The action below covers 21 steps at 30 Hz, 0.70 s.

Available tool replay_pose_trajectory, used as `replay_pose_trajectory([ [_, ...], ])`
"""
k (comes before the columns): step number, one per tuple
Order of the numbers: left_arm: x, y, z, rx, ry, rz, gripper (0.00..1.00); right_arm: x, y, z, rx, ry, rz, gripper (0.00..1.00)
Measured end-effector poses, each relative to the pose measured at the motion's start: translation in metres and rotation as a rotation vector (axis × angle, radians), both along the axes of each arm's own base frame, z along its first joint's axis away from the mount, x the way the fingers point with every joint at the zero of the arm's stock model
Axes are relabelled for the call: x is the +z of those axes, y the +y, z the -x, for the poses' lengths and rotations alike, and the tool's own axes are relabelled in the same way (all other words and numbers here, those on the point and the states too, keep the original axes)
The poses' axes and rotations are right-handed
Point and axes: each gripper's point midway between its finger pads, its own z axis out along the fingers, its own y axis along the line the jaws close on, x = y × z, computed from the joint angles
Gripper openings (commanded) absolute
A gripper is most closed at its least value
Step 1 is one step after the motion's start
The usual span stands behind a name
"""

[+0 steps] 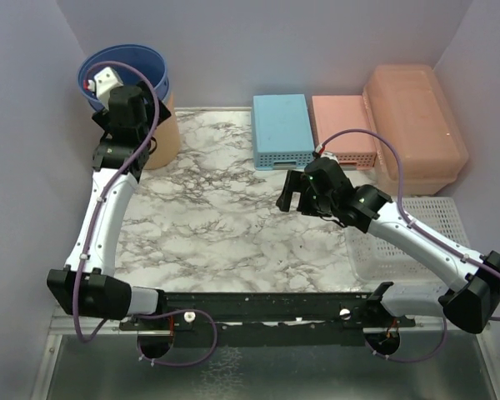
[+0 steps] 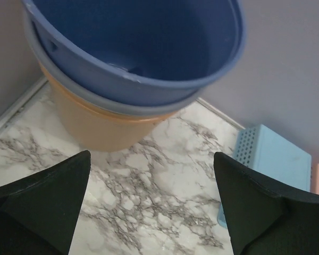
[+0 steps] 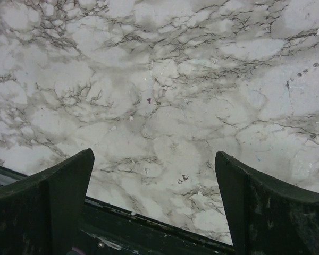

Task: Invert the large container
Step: Move the multiple containers to the center of the board.

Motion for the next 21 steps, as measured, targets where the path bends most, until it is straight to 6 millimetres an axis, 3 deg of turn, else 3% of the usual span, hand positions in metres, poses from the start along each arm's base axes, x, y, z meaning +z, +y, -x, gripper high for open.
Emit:
replay_pose_trajectory([
  [3,0.005,0.03,-0.01,0.061,0.02,-0.004,0.99,0.0,0.002,0.001,0.012,0.004,-0.004,1.0],
  [12,0.044,0.097,-0.011,0.178,-0.054,0.039,0.99,0.0,0.005,0.003,0.034,0.007,-0.009,1.0],
  [16,0.034,0.127,-0.016,0.221,-0.038,0.078,0.98,-0.003,0.006,0.003,0.036,0.015,-0.004,1.0],
  [21,0.004,0.145,-0.03,0.213,0.027,0.129,0.94,-0.012,0.007,0.001,0.036,0.037,0.016,1.0],
])
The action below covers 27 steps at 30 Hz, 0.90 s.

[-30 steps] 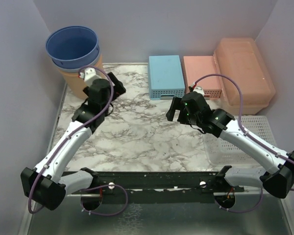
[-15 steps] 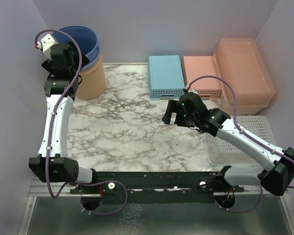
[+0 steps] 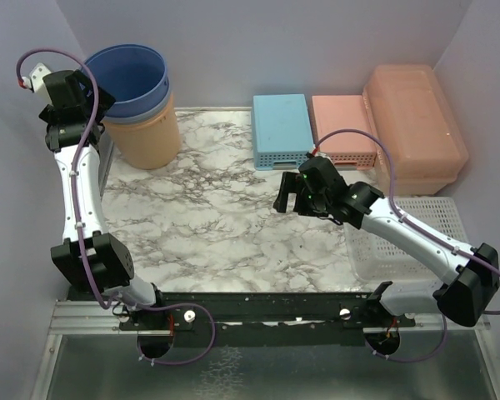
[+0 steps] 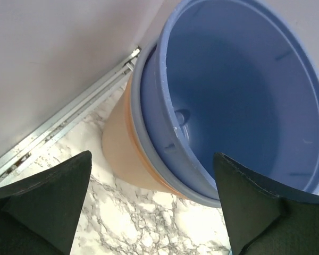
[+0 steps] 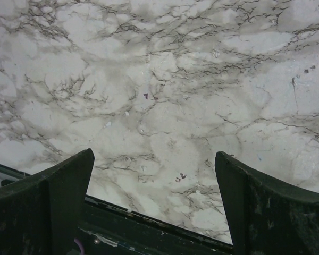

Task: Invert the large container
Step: Move the multiple containers to the center of the board.

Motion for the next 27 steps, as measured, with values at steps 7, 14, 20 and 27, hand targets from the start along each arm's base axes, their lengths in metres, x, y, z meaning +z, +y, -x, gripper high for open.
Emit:
replay_pose_trajectory([
  [7,0.0,-0.002,-0.02,-0.072,0.014,0.025,0.88,-0.002,0.003,-0.002,0.002,0.01,0.007,1.0],
  [14,0.025,0.003,-0.034,-0.116,-0.02,-0.009,0.82,-0.002,0.004,-0.001,0.009,0.015,0.002,1.0],
  [20,-0.007,0.004,-0.049,-0.172,0.091,0.009,0.79,-0.002,0.004,-0.001,0.009,0.016,0.001,1.0],
  [27,-0.031,0.003,-0.046,-0.2,0.186,0.014,0.66,-0.002,0.004,-0.001,0.009,0.016,0.001,1.0],
])
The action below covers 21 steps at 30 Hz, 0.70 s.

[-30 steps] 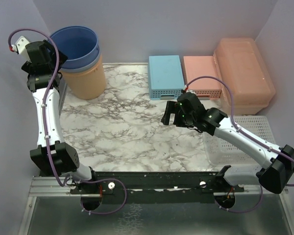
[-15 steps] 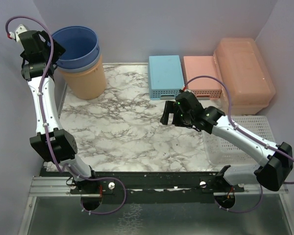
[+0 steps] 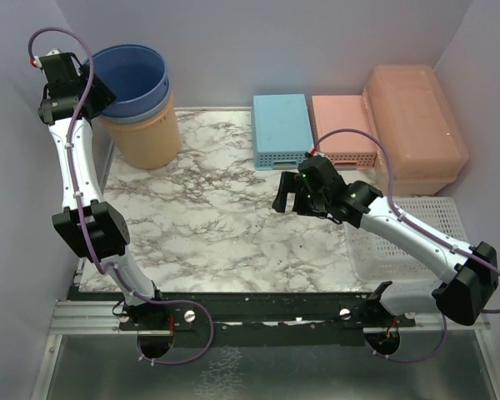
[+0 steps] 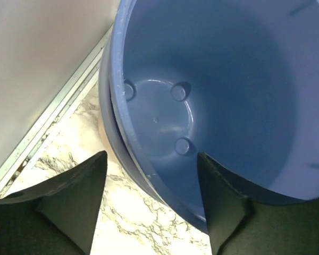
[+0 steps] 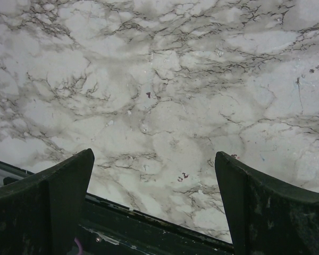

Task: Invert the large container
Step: Move the multiple containers to the center of the board.

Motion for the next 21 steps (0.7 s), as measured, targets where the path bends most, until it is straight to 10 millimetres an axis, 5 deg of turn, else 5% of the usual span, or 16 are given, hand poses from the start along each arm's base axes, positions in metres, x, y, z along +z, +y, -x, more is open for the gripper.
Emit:
replay_pose_trajectory([
  [13,0.013,-0.006,0.002,-0.052,-0.013,-0.024,0.33,0.0,0.0,0.0,0.0,0.0,0.0,1.0],
  [21,0.014,-0.005,0.004,-0.049,-0.014,-0.009,0.0,0.0,0.0,0.0,0.0,0.0,-0.001,1.0],
])
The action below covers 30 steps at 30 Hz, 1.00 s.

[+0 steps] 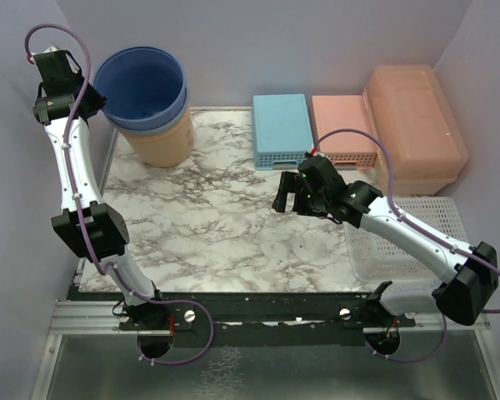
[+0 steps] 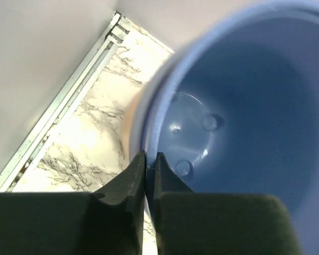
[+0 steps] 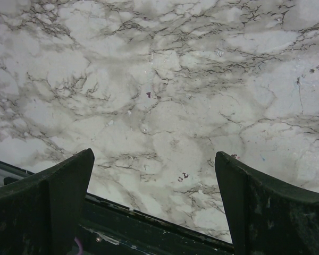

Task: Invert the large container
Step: Move the multiple containers to the center of the board.

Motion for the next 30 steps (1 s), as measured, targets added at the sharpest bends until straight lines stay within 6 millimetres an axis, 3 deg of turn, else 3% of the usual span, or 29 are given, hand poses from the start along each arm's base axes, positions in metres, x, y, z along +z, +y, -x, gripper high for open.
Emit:
replay_pose_trajectory([
  [2,0.002,-0.003,0.001,-0.022,-0.001,0.001,0.0,0.0,0.0,0.0,0.0,0.0,0.0,1.0],
  [6,0.004,-0.027,0.002,-0.129,0.003,0.035,0.0,0.0,0.0,0.0,0.0,0.0,0.0,1.0],
  [13,0.005,-0.043,0.006,-0.212,-0.022,0.093,0.0,0.003,0.0,-0.002,-0.005,-0.007,-0.001,1.0],
  [18,0.011,-0.064,0.014,-0.294,-0.052,0.118,0.0,0.017,-0.002,-0.009,-0.042,-0.046,-0.013,1.0],
  [23,0.016,-0.097,0.02,-0.389,-0.062,0.137,0.0,0.038,-0.01,-0.013,-0.087,-0.107,-0.034,1.0],
  [30,0.009,-0.134,0.041,-0.504,-0.038,0.202,0.0,0.067,-0.024,-0.012,-0.138,-0.19,-0.078,1.0],
])
